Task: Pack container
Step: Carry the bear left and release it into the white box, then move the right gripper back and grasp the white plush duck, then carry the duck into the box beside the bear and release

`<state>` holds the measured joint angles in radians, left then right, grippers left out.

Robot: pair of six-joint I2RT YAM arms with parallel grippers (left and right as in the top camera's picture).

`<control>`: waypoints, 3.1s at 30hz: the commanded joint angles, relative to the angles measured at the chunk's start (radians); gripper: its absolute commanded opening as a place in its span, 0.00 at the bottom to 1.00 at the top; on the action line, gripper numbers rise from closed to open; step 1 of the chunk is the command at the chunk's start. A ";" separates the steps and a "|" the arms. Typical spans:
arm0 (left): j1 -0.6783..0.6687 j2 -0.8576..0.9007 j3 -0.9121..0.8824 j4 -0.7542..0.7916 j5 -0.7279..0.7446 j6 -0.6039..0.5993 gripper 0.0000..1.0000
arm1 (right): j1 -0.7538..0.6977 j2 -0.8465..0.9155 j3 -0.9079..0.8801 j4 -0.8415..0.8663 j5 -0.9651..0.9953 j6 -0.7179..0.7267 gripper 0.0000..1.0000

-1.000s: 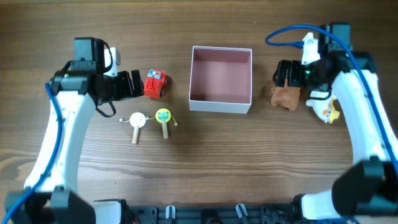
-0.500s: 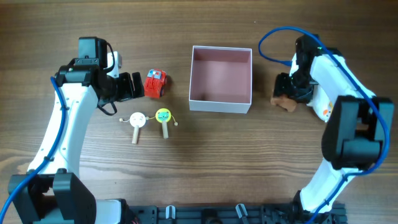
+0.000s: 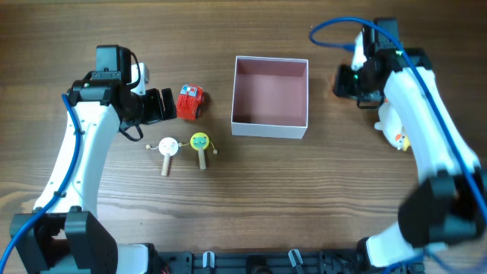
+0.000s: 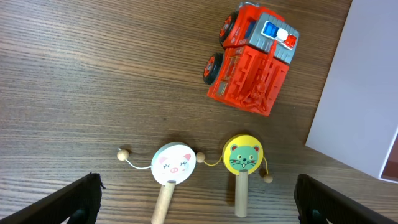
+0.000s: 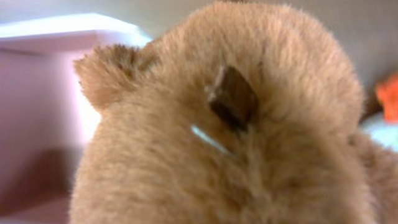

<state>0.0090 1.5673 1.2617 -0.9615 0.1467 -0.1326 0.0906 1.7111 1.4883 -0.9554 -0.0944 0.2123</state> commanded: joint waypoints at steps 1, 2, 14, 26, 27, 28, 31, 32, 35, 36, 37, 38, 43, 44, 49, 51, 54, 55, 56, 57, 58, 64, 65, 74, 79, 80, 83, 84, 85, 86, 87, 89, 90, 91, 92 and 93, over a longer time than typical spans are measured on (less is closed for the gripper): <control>0.007 0.000 0.019 0.000 -0.002 0.016 1.00 | 0.127 -0.150 0.038 0.023 -0.072 0.040 0.04; 0.007 0.000 0.019 0.000 -0.002 0.016 1.00 | 0.159 -0.163 0.038 0.032 -0.071 0.055 0.04; 0.007 0.000 0.019 0.000 -0.002 0.016 1.00 | 0.371 0.076 -0.002 0.215 0.019 0.206 0.04; 0.007 0.000 0.019 0.000 -0.002 0.016 1.00 | 0.372 0.336 -0.002 0.499 -0.188 0.190 0.53; 0.007 0.000 0.019 0.000 -0.002 0.016 1.00 | 0.372 0.332 -0.002 0.507 -0.188 0.167 0.59; 0.007 0.000 0.019 0.000 -0.002 0.016 1.00 | 0.372 0.323 0.000 0.508 -0.187 0.149 0.65; 0.007 0.000 0.019 0.000 -0.002 0.016 1.00 | 0.369 0.297 0.014 0.481 -0.150 0.123 0.71; 0.007 0.000 0.019 0.000 -0.002 0.016 1.00 | 0.369 0.278 0.024 0.460 -0.121 0.113 0.73; 0.007 0.000 0.019 0.000 -0.002 0.016 1.00 | 0.369 0.223 0.035 0.419 -0.069 0.095 0.78; 0.007 0.000 0.019 0.000 -0.002 0.016 1.00 | 0.368 0.187 0.036 0.403 -0.056 0.080 0.79; 0.007 0.000 0.019 0.000 -0.002 0.016 1.00 | 0.366 0.164 0.036 0.395 -0.055 0.069 0.79; 0.007 0.000 0.019 0.000 -0.002 0.016 1.00 | 0.362 0.122 0.036 0.382 -0.055 0.047 0.79; 0.007 0.000 0.019 0.000 -0.002 0.016 1.00 | 0.315 -0.057 0.036 0.302 0.066 0.037 0.92; 0.007 0.000 0.019 0.000 -0.002 0.016 1.00 | 0.286 -0.098 0.036 0.276 0.110 0.037 0.93; 0.007 0.000 0.019 0.000 -0.002 0.016 1.00 | 0.058 -0.170 0.034 0.111 0.180 0.043 0.93; 0.007 0.000 0.019 0.000 -0.002 0.016 1.00 | -0.043 -0.155 0.011 0.063 0.177 0.053 0.93; 0.007 0.000 0.019 0.000 -0.002 0.016 1.00 | -0.166 -0.124 -0.048 0.055 0.177 0.053 0.98; 0.007 0.000 0.019 0.000 -0.002 0.016 1.00 | -0.213 -0.103 -0.078 0.062 0.176 0.053 0.99; 0.007 0.000 0.019 0.000 -0.002 0.016 1.00 | -0.240 -0.088 -0.095 0.066 0.177 0.053 0.99; 0.007 0.000 0.019 0.000 -0.002 0.016 1.00 | -0.273 -0.066 -0.113 0.069 0.177 0.052 1.00; 0.007 0.000 0.019 0.000 -0.002 0.016 1.00 | -0.304 -0.043 -0.129 0.074 0.177 0.048 1.00; 0.007 0.000 0.019 0.000 -0.002 0.016 1.00 | -0.405 0.112 -0.169 0.124 0.169 -0.027 1.00; 0.007 0.000 0.019 0.000 -0.002 0.016 1.00 | -0.408 0.131 -0.169 0.129 0.169 -0.035 0.99; 0.007 0.000 0.019 0.000 -0.002 0.016 1.00 | -0.412 0.243 -0.169 0.188 0.107 -0.028 0.65; 0.007 0.000 0.019 0.000 -0.002 0.016 1.00 | -0.412 0.241 -0.164 0.217 0.028 -0.026 0.17; 0.007 0.000 0.019 0.000 -0.002 0.016 1.00 | -0.412 0.235 -0.161 0.209 0.001 -0.023 0.08; 0.007 0.000 0.019 0.000 -0.002 0.016 1.00 | -0.403 0.200 -0.147 0.180 -0.088 0.036 0.05; 0.007 0.000 0.019 0.000 -0.002 0.016 1.00 | -0.394 0.179 -0.143 0.177 -0.128 0.057 0.05; 0.007 0.000 0.019 0.000 -0.002 0.016 1.00 | -0.381 0.150 -0.140 0.175 -0.175 0.069 0.04; 0.007 0.000 0.019 0.000 -0.002 0.016 1.00 | -0.363 0.115 -0.139 0.172 -0.219 0.082 0.04; 0.007 0.000 0.019 0.000 -0.002 0.016 1.00 | -0.340 0.077 -0.139 0.169 -0.257 0.083 0.04; 0.007 0.000 0.019 0.000 -0.002 0.016 1.00 | -0.277 -0.006 -0.139 0.156 -0.307 0.084 0.04; 0.007 0.000 0.019 0.000 -0.002 0.016 1.00 | -0.235 -0.051 -0.139 0.153 -0.311 0.085 0.04; 0.007 0.000 0.019 0.000 -0.002 0.016 1.00 | -0.200 -0.084 -0.139 0.151 -0.310 0.084 0.04; 0.007 0.000 0.019 0.000 -0.002 0.016 1.00 | -0.142 -0.130 -0.139 0.152 -0.299 0.084 0.04; 0.007 0.000 0.019 0.000 -0.002 0.016 1.00 | -0.094 -0.163 -0.139 0.156 -0.282 0.085 0.04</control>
<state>0.0090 1.5673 1.2617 -0.9615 0.1467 -0.1326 -0.1486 1.7012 1.3247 -0.7990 -0.3058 0.2733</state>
